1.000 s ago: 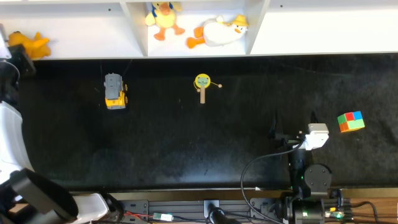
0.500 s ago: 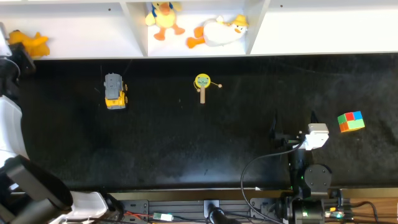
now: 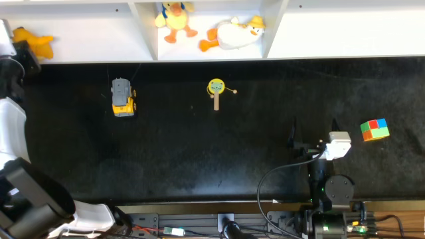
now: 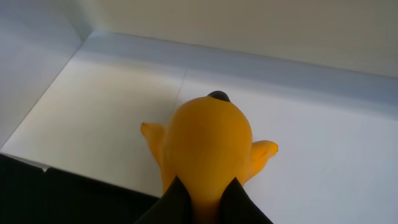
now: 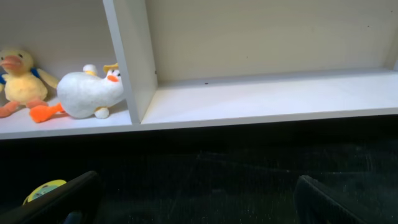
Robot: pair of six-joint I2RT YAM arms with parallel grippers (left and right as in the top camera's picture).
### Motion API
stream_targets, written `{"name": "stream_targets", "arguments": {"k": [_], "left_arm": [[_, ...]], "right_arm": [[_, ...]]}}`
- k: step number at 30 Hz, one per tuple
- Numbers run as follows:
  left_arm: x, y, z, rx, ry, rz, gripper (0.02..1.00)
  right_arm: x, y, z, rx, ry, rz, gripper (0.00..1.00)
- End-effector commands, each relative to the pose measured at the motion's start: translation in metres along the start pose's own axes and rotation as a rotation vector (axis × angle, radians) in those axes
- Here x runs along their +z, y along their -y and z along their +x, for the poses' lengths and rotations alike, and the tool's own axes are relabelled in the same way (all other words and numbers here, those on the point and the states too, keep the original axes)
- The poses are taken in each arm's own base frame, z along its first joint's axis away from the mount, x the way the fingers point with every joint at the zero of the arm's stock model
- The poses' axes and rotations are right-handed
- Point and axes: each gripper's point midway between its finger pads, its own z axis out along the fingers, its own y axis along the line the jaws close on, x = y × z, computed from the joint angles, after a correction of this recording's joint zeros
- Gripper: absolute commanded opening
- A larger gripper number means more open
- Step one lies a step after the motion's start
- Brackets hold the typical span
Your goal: Store Toys
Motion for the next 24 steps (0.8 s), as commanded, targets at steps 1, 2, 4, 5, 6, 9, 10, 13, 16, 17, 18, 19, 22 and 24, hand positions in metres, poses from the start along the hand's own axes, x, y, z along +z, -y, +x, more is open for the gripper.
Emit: {"name": "stream_targets", "arguments": {"k": [1,2,4,5,6,9,10,13,16,17,18,19,22,24], "left_arm": [[0.011,0.002,0.002,-0.006,-0.004,0.006,0.045],[0.011,0.003,0.000,-0.004,0.002,0.006,0.045],[0.011,0.002,-0.002,-0.001,0.010,0.004,0.045],[0.011,0.002,-0.002,0.000,0.013,0.004,0.045],[0.011,0.002,-0.003,0.000,0.015,0.004,0.047],[0.011,0.002,-0.003,0.000,0.016,0.004,0.053],[0.011,0.002,-0.003,0.001,0.017,0.003,0.075],[0.011,0.002,-0.004,0.001,0.019,0.003,0.132],[0.011,0.002,-0.004,0.002,0.022,0.003,0.231],[0.011,0.002,-0.005,0.002,0.023,0.003,0.233],[0.011,0.002,-0.005,0.003,0.024,0.002,0.237],[0.011,0.002,-0.006,0.004,0.026,0.002,0.246],[0.011,0.001,-0.009,0.007,0.038,0.000,0.277],[0.011,0.001,-0.010,0.009,0.044,-0.001,0.277]], "right_arm": [[0.000,0.001,0.003,0.000,0.001,-0.001,0.993],[0.000,0.001,0.003,0.000,0.001,-0.001,0.996],[0.000,0.001,0.003,0.000,0.001,-0.001,0.993],[0.000,0.001,0.003,0.000,0.001,-0.001,0.996],[0.000,0.001,0.003,0.000,0.001,-0.001,0.996],[0.000,0.001,0.003,0.000,0.001,-0.001,0.996],[0.000,0.001,0.003,0.000,0.001,-0.001,0.993],[0.000,0.001,0.003,0.000,0.001,-0.001,0.996],[0.000,0.001,0.003,0.000,0.001,-0.001,0.996],[0.000,0.001,0.003,0.000,0.001,-0.001,0.996],[0.000,0.001,0.003,0.000,0.001,-0.001,0.996],[0.000,0.001,0.003,0.000,0.001,-0.001,0.996],[0.000,0.001,0.003,0.000,0.001,-0.001,0.993],[0.000,0.001,0.003,0.000,0.001,-0.001,0.996]]}}
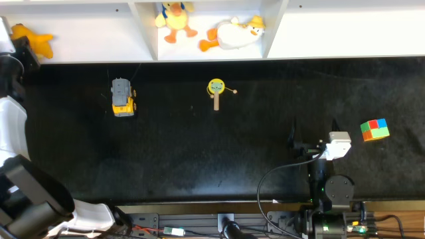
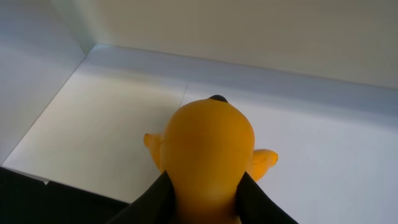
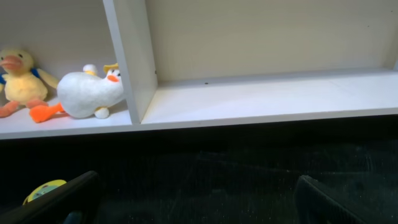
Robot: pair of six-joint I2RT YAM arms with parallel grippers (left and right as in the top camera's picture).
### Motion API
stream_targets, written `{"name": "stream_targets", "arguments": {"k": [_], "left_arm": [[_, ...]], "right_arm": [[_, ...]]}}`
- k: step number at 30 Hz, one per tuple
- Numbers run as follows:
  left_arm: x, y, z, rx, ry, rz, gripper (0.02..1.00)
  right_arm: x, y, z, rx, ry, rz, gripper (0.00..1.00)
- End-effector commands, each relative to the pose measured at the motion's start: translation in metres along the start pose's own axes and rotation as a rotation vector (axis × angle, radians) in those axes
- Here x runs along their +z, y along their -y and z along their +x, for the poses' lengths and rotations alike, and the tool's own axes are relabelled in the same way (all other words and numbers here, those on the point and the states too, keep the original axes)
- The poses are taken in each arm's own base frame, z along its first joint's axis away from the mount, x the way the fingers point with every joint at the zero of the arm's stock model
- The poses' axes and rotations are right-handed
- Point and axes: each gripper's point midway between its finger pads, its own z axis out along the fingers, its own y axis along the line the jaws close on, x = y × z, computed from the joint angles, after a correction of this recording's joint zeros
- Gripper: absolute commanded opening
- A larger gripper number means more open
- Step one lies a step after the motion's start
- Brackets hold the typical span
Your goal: Store Toys
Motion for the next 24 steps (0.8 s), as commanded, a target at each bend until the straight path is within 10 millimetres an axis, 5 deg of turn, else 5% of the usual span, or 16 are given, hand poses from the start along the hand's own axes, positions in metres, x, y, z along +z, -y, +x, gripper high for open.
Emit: {"name": "stream_targets", "arguments": {"k": [1,18,24], "left_arm": [[0.0074,0.0018,-0.0011,-0.002,0.005,0.003,0.279],[0.0167,-0.0010,-0.0016,0.005,0.028,0.000,0.546],[0.0171,-0.0023,-0.0095,0.015,0.061,-0.006,0.744]], "right_arm": [[0.0003,0.0006,0.0032,0.001,0.001,-0.001,0.996],[0.0003,0.0006,0.0032,0.001,0.001,-0.001,0.993],[0.0003,0.0006,0.0032,0.001,0.001,-0.001,0.996]]}}
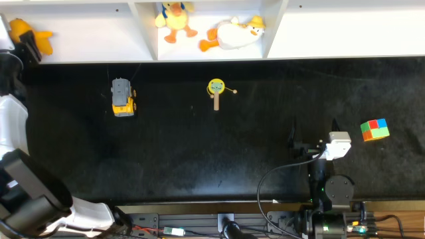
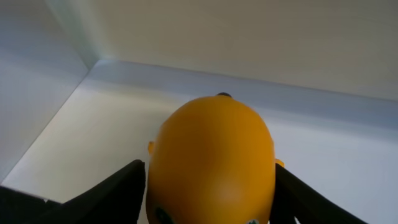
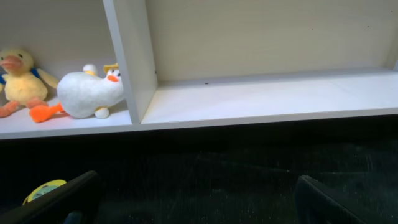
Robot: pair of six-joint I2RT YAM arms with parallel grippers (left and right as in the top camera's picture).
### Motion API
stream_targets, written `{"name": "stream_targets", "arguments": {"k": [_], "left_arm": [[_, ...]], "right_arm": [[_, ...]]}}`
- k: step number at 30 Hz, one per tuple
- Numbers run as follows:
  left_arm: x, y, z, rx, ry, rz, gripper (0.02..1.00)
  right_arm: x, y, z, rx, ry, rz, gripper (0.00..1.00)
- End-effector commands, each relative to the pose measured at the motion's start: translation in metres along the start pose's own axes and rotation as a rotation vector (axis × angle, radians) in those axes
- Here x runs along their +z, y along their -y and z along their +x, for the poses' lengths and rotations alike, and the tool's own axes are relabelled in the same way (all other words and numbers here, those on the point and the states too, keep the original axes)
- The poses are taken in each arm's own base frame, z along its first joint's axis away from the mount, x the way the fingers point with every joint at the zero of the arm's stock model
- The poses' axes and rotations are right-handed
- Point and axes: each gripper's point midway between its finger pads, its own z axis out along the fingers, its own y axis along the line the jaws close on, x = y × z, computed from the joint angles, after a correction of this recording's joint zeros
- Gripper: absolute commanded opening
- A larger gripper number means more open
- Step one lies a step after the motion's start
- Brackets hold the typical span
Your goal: Store Toys
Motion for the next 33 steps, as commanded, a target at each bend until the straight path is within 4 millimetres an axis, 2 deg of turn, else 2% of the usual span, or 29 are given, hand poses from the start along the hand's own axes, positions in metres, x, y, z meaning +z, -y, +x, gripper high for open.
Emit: {"name": "stream_targets", "arguments": {"k": [1,6,8,15,22,33], "left_arm": [[0.007,0.001,-0.003,0.002,0.013,0.001,0.770],[0.007,0.001,-0.004,0.003,0.018,0.000,0.884],[0.007,0.001,-0.005,0.005,0.024,-0.001,0.998],[0.007,0.000,-0.016,0.018,0.069,-0.007,0.998],[0.007,0.004,-0.017,0.018,0.072,0.019,0.998],[0.004,0.014,0.000,-0.006,-0.002,0.068,0.998]], "right_arm": [[0.000,0.001,0.003,0.000,0.001,-0.001,0.996],[0.000,0.001,0.003,0.000,0.001,-0.001,0.996],[0.000,0.001,0.003,0.000,0.001,-0.001,0.996],[0.000,0.001,0.003,0.000,0.001,-0.001,0.996],[0.000,0.001,0.003,0.000,0.001,-0.001,0.996],[0.000,0.001,0.003,0.000,0.001,-0.001,0.993]]}}
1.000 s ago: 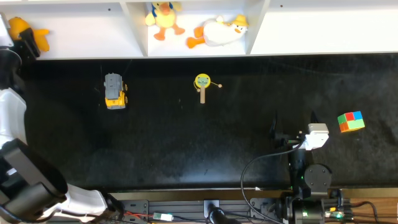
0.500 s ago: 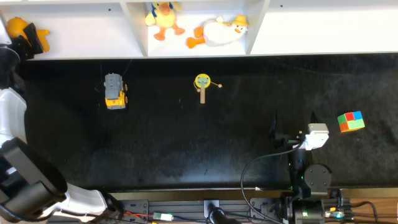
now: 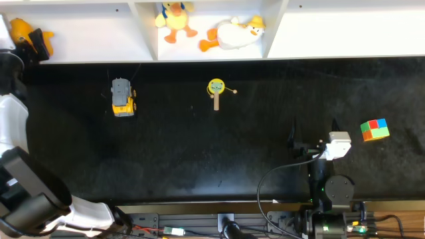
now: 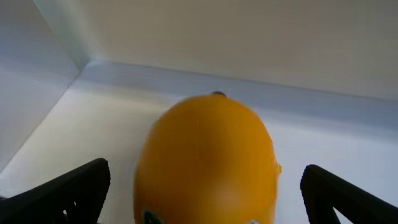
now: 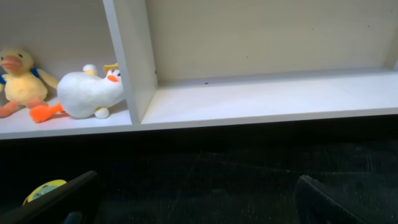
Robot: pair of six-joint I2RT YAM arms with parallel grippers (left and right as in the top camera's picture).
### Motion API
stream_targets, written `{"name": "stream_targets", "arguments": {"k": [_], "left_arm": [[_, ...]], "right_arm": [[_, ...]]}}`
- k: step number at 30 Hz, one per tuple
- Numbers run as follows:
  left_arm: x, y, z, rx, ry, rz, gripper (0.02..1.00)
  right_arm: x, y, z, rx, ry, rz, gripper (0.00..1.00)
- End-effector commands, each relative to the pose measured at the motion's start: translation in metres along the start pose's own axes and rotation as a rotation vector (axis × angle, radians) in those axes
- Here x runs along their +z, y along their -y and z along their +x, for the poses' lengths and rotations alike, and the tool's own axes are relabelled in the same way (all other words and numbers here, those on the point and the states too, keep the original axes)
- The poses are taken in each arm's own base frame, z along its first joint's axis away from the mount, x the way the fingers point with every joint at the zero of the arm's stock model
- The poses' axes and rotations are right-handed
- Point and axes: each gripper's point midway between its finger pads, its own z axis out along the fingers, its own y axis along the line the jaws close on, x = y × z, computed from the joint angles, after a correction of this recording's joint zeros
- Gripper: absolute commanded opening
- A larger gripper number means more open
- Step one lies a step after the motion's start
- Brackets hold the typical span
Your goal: Store Toys
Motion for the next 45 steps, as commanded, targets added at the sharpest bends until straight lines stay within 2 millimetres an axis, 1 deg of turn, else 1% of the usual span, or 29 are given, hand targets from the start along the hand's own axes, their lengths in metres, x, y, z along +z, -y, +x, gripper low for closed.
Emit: {"name": "stream_targets", "arguments": {"k": [1,8,10,14,16,22,27,29,30,34,38,41,45], "left_arm": [[-0.002,0.011,-0.002,-0.006,-0.010,0.044,0.998],[-0.017,0.014,-0.013,-0.003,-0.001,0.042,0.998],[-0.025,0.016,-0.015,0.004,0.008,0.040,0.998],[-0.038,0.018,-0.014,0.012,0.016,0.024,0.998],[-0.048,0.021,-0.009,0.011,0.016,0.024,0.998],[-0.077,0.030,0.013,0.015,0.004,0.002,0.998],[-0.103,0.041,0.030,0.013,0.004,0.002,0.998],[-0.114,0.045,0.041,0.005,-0.011,0.004,0.998],[-0.122,0.050,0.050,-0.002,-0.032,0.007,0.998],[-0.142,0.058,0.069,-0.020,-0.090,0.012,0.998],[-0.155,0.066,0.092,-0.043,-0.163,0.025,0.998],[-0.157,0.073,0.105,-0.058,-0.220,0.045,0.998],[-0.160,0.089,0.120,-0.058,-0.287,0.089,0.998]], "right_arm": [[0.000,0.000,0.003,0.001,0.000,-0.002,0.996],[0.000,0.000,0.003,0.001,0.000,-0.002,0.993],[0.000,0.000,0.003,0.001,0.000,-0.002,0.993],[0.000,0.000,0.003,0.001,0.000,-0.002,0.996],[0.000,0.000,0.003,0.001,0.000,-0.002,0.996],[0.000,0.000,0.003,0.001,0.000,-0.002,0.996],[0.000,0.000,0.003,0.001,0.000,-0.002,0.996],[0.000,0.000,0.003,0.001,0.000,-0.002,0.993],[0.000,0.000,0.003,0.001,0.000,-0.002,0.996],[0.000,0.000,0.003,0.001,0.000,-0.002,0.996],[0.000,0.000,0.003,0.001,0.000,-0.002,0.996],[0.000,0.000,0.003,0.001,0.000,-0.002,0.993],[0.000,0.000,0.003,0.001,0.000,-0.002,0.993]]}}
